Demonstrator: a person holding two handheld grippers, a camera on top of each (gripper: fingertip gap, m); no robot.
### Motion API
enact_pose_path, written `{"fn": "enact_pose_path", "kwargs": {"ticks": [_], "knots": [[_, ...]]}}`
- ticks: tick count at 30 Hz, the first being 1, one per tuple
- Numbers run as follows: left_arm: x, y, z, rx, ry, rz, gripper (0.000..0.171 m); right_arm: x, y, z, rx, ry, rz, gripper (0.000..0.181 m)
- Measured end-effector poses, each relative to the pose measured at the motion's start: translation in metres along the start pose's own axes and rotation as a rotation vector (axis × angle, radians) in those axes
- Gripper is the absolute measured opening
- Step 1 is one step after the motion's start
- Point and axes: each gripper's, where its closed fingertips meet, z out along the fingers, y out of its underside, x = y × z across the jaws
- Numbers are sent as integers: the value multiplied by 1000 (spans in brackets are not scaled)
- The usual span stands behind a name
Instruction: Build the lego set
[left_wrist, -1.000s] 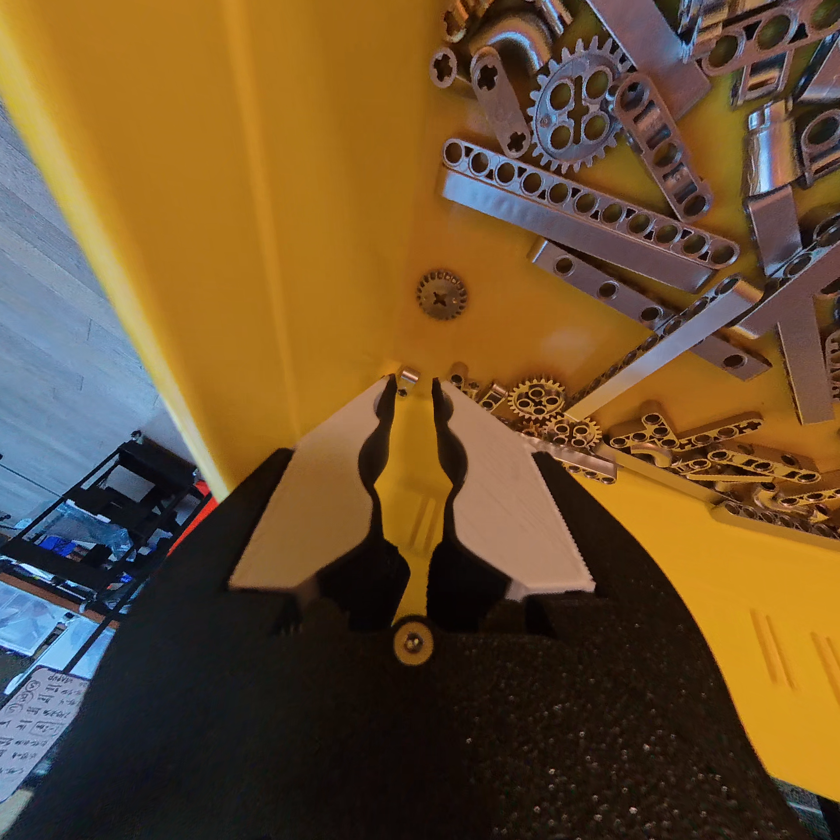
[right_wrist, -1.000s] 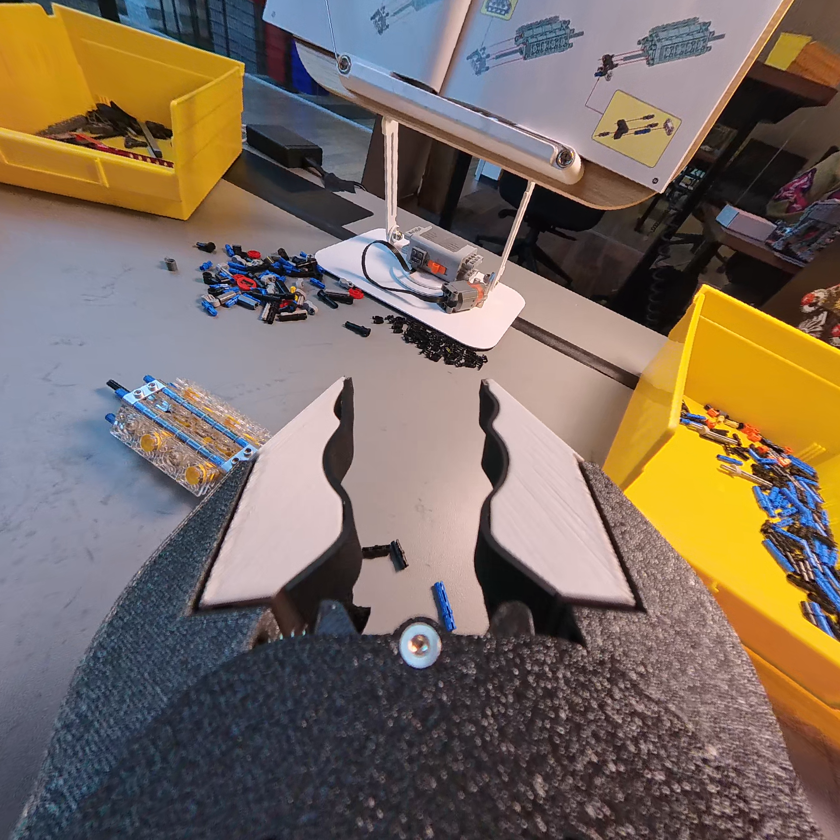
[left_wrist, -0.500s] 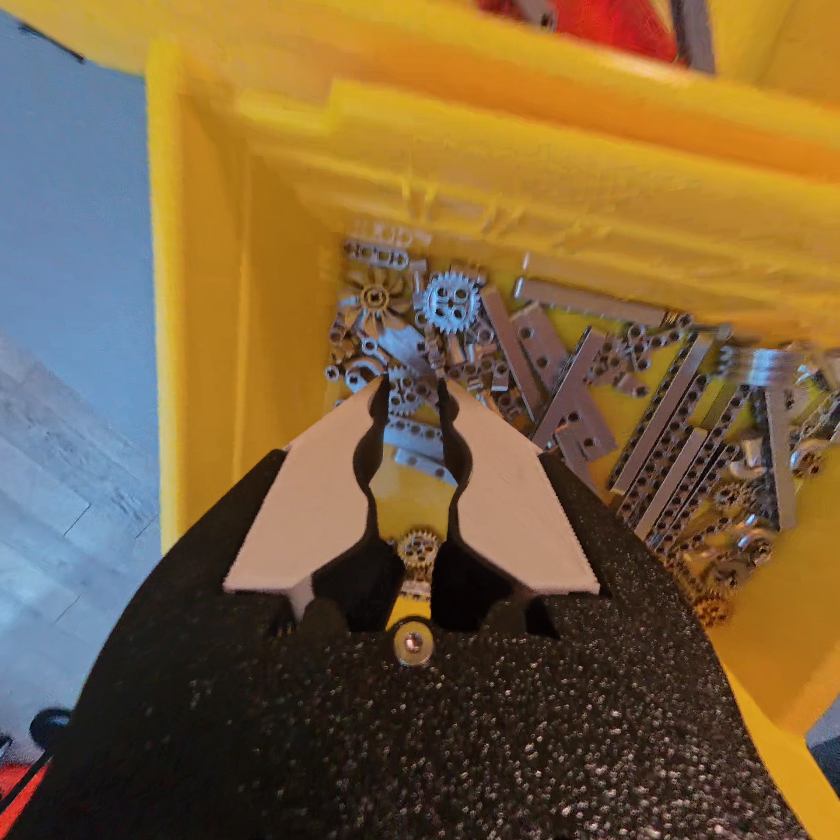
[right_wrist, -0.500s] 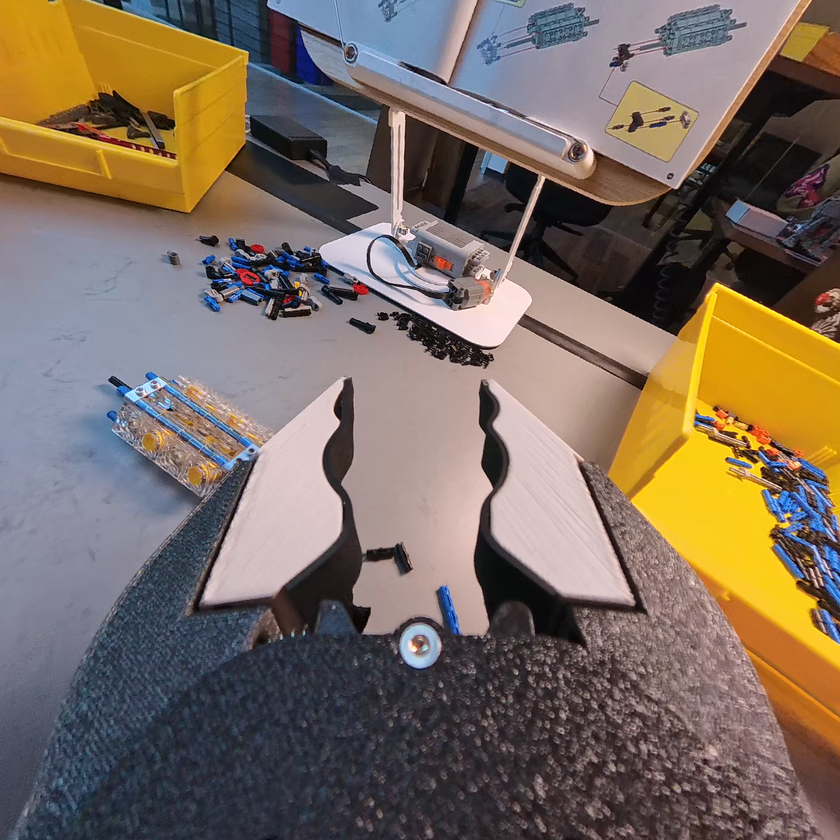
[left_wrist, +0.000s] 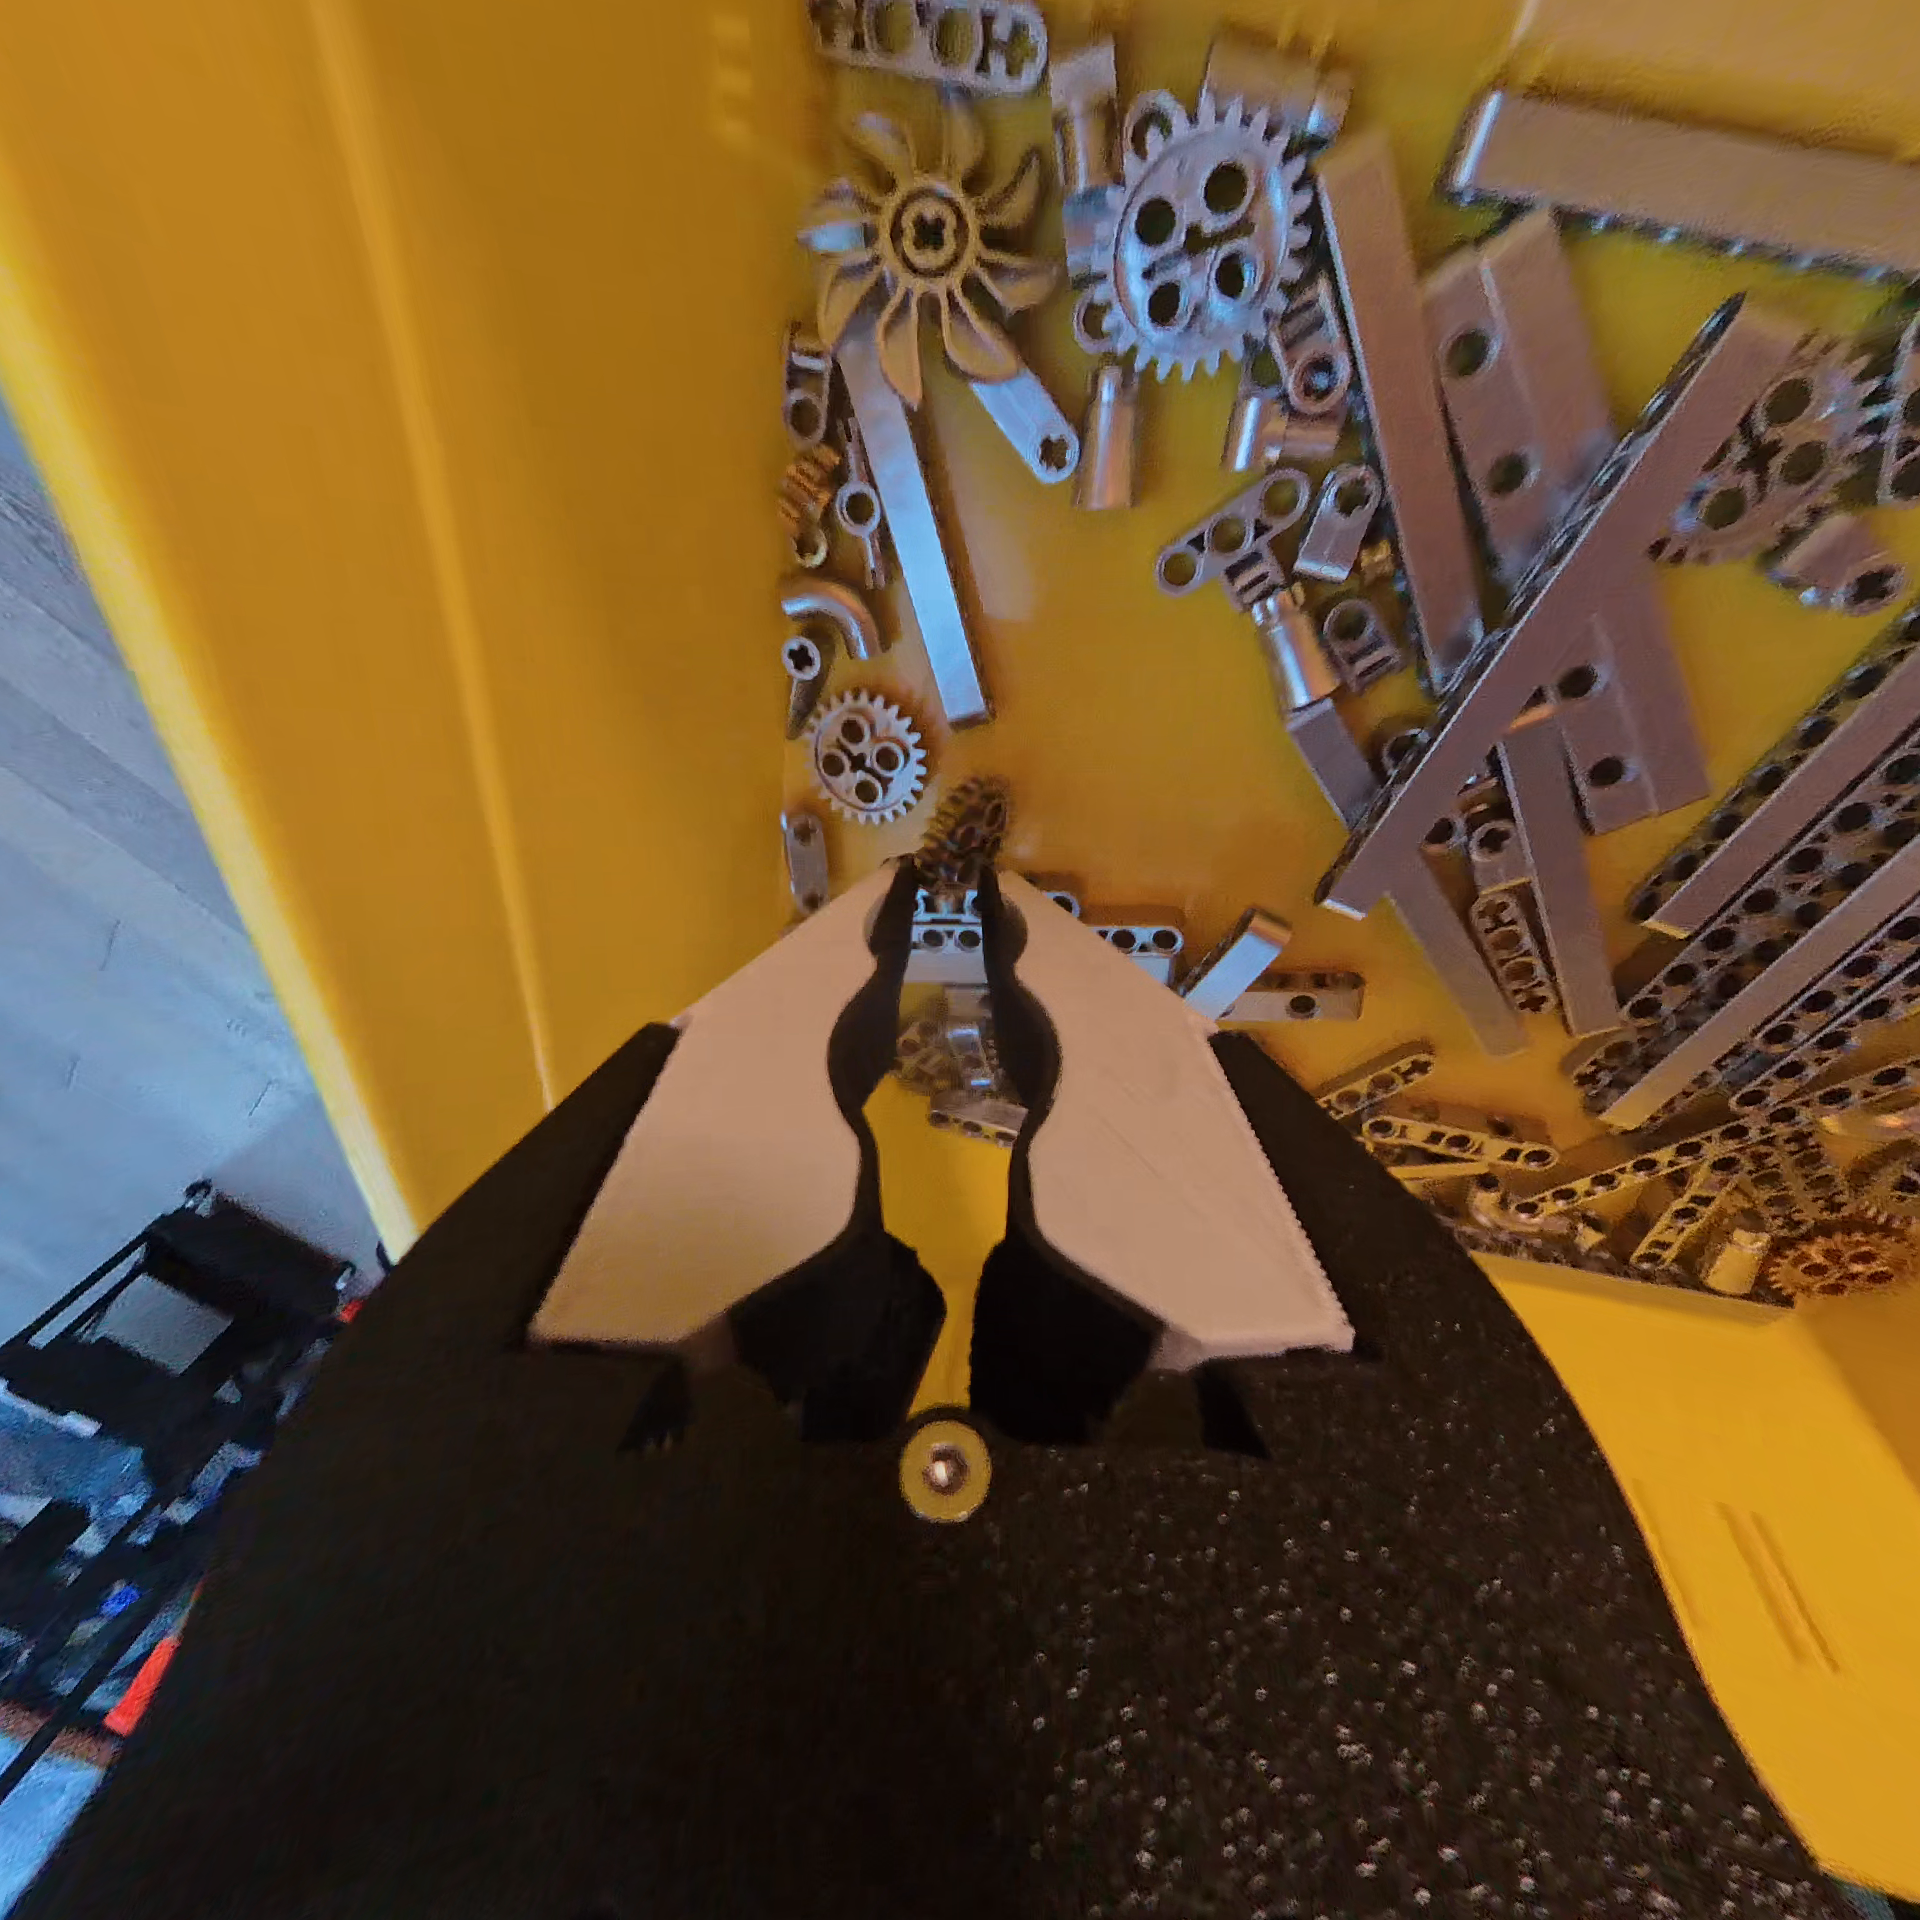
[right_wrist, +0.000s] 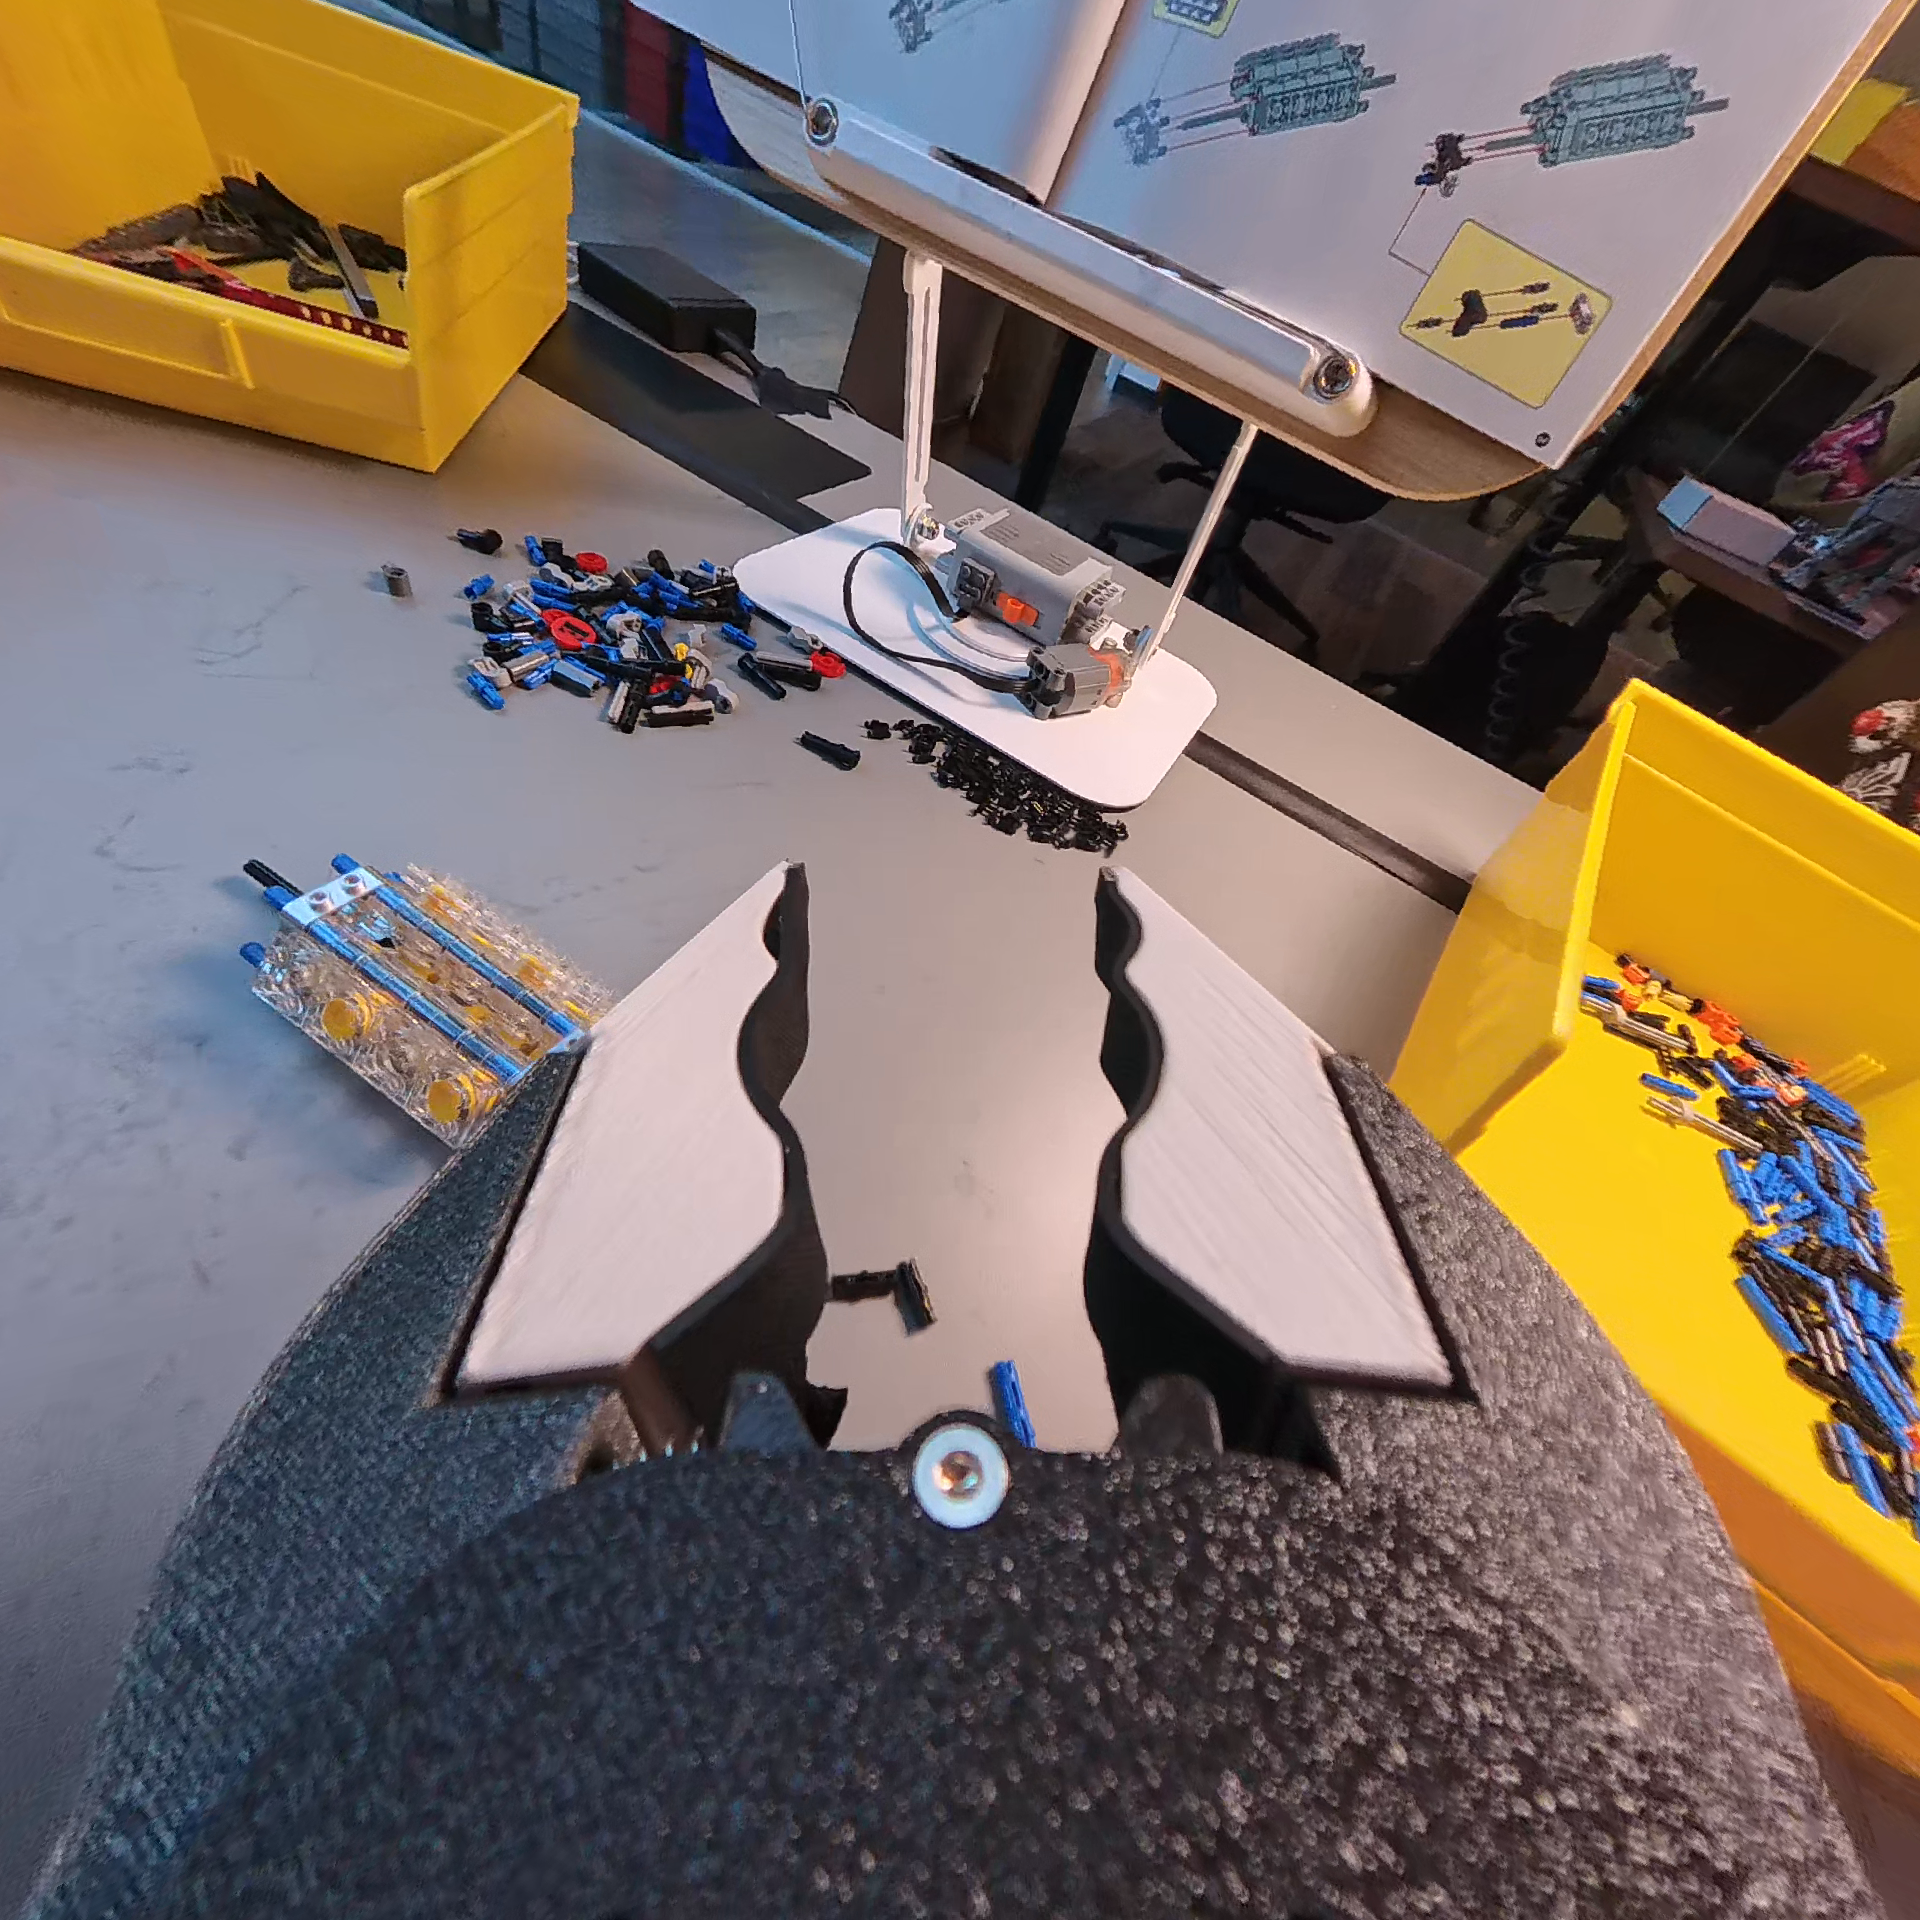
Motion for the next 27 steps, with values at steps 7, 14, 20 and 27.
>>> {"fn": "enact_pose_path", "kwargs": {"ticks": [7,14,20,27], "knots": [[7,-68,-26,330,7,-34,20,-14,-6,8,-2,-29,-28,54],[28,-92,-7,344,90,36,24,-10,-10,2,-4,-7,-37,54],[20,-73,3,280,74,33,15,-10,-6,1,-15,-2,-37,54],[0,-45,-10,247,-18,-25,16,-14,-6,8,-9,-22,-34,54]]}}
